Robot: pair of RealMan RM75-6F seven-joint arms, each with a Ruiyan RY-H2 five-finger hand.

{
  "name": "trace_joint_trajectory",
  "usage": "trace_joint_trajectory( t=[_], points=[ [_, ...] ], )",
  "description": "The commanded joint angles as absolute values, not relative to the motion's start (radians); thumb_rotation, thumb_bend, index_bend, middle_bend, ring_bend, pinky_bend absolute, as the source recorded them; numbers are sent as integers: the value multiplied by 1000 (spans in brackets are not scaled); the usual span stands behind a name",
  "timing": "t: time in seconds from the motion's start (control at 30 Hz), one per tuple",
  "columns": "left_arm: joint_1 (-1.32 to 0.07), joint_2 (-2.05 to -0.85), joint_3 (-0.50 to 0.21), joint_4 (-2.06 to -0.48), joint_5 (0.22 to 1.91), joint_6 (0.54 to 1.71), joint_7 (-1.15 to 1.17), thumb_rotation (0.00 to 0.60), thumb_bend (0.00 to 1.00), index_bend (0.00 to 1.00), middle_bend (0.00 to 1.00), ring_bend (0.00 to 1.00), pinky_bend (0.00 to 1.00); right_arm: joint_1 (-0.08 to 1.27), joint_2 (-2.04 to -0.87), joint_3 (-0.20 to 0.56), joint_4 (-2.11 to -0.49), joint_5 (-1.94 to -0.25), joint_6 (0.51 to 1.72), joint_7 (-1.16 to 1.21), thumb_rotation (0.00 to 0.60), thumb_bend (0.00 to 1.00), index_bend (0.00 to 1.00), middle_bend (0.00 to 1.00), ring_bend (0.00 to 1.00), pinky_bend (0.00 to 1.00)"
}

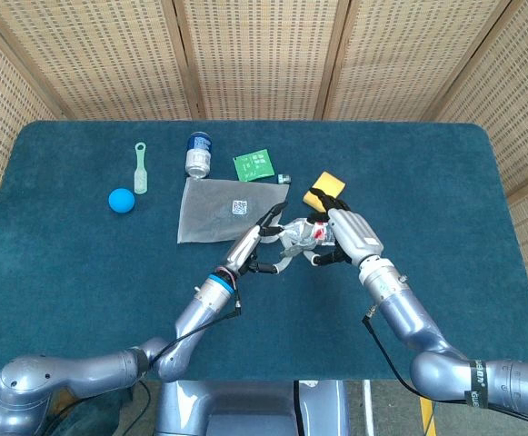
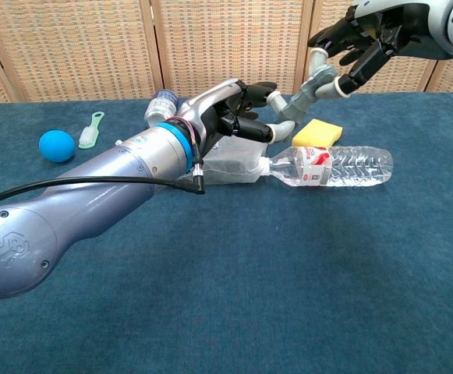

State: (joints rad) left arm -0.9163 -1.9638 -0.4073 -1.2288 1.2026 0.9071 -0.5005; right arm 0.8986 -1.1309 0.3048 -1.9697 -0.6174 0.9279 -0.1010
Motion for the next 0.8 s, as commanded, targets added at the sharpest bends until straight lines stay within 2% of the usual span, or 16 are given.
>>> trace_joint_trajectory(
  t=[0.03,0.27,0.5,0.63,0.8],
  points=[
    [-917,-1965,-408,-1228,1203,906,-501,600,451,785,0,0,0,900,-1131,304,-1970,-617,928,-104,600,456,579,0,0,0],
    [-919,-1967,-408,-1227,1202,903,-502,600,451,786,0,0,0,901,-1135,303,-1969,-618,926,-105,600,533,645,2,0,0],
    [-919,-1968,-410,-1223,1193,898,-499,600,451,786,0,0,0,893,-1132,311,-1976,-614,911,-75,600,683,750,14,0,0],
    [-917,-1969,-411,-1218,1185,893,-497,600,451,786,0,0,0,878,-1122,338,-1987,-588,882,-4,600,743,783,16,0,0],
    [-913,-1970,-410,-1209,1177,888,-496,600,451,786,0,0,0,855,-1104,377,-1991,-565,838,95,600,769,816,23,0,0]
  ],
)
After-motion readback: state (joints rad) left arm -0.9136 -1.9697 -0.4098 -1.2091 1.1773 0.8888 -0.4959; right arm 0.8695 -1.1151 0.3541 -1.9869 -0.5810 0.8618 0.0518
